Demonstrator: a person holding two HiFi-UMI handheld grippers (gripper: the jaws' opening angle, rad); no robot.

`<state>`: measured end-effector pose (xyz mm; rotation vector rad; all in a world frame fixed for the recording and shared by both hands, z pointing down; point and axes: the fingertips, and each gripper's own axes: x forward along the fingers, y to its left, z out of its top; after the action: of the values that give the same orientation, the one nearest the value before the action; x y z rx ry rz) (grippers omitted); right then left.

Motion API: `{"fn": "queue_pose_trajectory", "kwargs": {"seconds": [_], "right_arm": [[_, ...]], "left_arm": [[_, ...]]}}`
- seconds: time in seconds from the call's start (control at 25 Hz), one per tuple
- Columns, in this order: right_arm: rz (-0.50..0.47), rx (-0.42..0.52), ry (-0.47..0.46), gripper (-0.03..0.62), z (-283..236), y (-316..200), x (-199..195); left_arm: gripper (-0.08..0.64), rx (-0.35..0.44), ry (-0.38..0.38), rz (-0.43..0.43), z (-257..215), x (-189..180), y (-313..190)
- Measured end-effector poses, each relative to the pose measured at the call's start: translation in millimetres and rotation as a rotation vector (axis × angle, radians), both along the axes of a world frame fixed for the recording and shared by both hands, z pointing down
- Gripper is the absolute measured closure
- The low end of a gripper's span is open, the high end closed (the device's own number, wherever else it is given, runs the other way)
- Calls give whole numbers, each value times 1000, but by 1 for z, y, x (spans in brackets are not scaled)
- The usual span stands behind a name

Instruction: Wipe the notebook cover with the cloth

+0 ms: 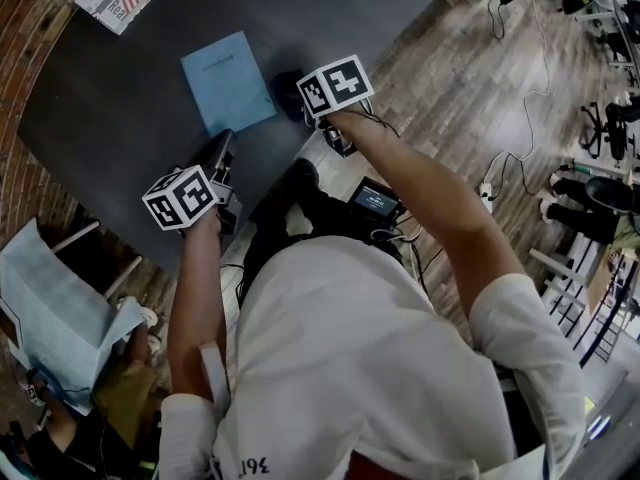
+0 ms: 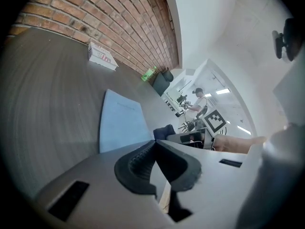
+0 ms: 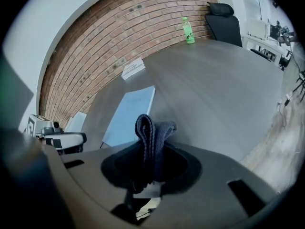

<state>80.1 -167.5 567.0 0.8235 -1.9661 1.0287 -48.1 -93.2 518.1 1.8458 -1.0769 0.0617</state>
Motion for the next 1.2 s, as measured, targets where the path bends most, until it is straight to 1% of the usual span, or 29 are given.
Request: {"fn": "queue_pose_trajectory", "kwargs": {"seconds": [0.16,0.36,0.52,0.68,0.96,1.2], "right_arm": [[-1,20,-34,485,-12,-3,4],[-29,64,-64,485,-31,-5,8],[-45,89,-86,485,-43,-4,15],[-54,126,-120,485,-61,-8,18],[-58,185,-212,485,-92,-11,22],[-73,232,-274,485,-119,-11,28]], "left_arm": [[552,10,3,-7,-4,2,-1],[552,43,11,-30,-16,4,-2],[552,78,18,-77,-31,3,-1],[552,131,20,-135,-52,-5,-3],[551,232,13,-213,-89,-14,4],[549,277,0,-271,-112,-12,20]]}}
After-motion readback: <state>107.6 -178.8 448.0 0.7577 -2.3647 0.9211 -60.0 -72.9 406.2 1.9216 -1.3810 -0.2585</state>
